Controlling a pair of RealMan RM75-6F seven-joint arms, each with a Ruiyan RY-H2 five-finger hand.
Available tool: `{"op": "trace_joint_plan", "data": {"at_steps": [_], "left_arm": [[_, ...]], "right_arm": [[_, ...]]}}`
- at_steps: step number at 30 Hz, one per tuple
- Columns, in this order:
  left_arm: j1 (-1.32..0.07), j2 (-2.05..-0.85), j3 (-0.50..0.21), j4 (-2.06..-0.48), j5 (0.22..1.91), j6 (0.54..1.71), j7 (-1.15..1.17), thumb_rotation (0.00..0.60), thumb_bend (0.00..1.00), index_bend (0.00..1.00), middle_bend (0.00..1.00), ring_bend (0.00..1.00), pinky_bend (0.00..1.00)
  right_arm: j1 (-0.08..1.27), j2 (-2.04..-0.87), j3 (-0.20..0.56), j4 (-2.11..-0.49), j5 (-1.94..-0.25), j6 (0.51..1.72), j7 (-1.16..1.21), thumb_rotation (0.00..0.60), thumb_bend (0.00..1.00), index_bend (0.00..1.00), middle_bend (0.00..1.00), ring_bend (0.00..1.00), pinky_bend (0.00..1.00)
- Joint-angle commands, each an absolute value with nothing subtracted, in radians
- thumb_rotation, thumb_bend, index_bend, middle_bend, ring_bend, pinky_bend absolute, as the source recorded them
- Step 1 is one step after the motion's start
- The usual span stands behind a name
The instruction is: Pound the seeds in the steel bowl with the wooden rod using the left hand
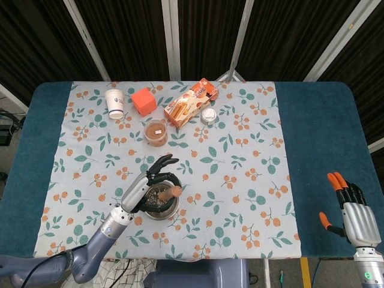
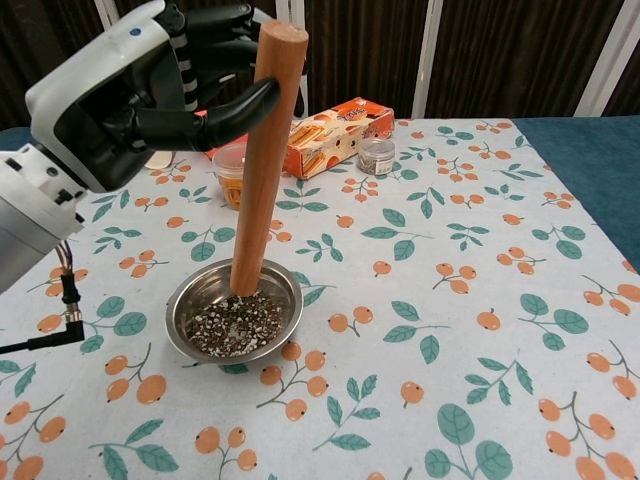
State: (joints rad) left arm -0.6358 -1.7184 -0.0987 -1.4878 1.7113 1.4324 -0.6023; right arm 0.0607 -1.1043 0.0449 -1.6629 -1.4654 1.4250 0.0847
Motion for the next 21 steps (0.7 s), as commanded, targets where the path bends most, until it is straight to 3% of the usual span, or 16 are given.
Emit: {"op": "trace_joint_plan", "data": {"at_steps": [1, 6, 21], "left_arm": [[-0.634, -1.708, -0.099, -1.503, 1.706, 1.428, -0.587, 0.6, 0.79, 0.59, 0.61, 0.11, 0.04], [-0.637, -1.689, -0.11, -1.515, 1.695, 1.414, -0.525, 0.6, 0.8, 0.59, 0.61, 0.11, 0.04], [-0.677, -1.515, -0.218, -1.547, 1.514, 1.233, 0.013, 0.6, 0.8, 0.59, 0.63, 0.13, 0.05]], "right_arm": [[0.06, -1.104, 0.044, -1.663, -1.466, 1.426, 0.085, 0.6, 0.37, 0.0, 0.0, 0.0, 0.0], [0.059, -1.103, 0.044, -1.664, -1.466, 1.427, 0.086, 0.6, 0.37, 0.0, 0.0, 0.0, 0.0], [0.058, -1.1, 0.043, -1.664, -1.468, 1.427, 0.095, 0.6, 0.37, 0.0, 0.0, 0.0, 0.0]]}}
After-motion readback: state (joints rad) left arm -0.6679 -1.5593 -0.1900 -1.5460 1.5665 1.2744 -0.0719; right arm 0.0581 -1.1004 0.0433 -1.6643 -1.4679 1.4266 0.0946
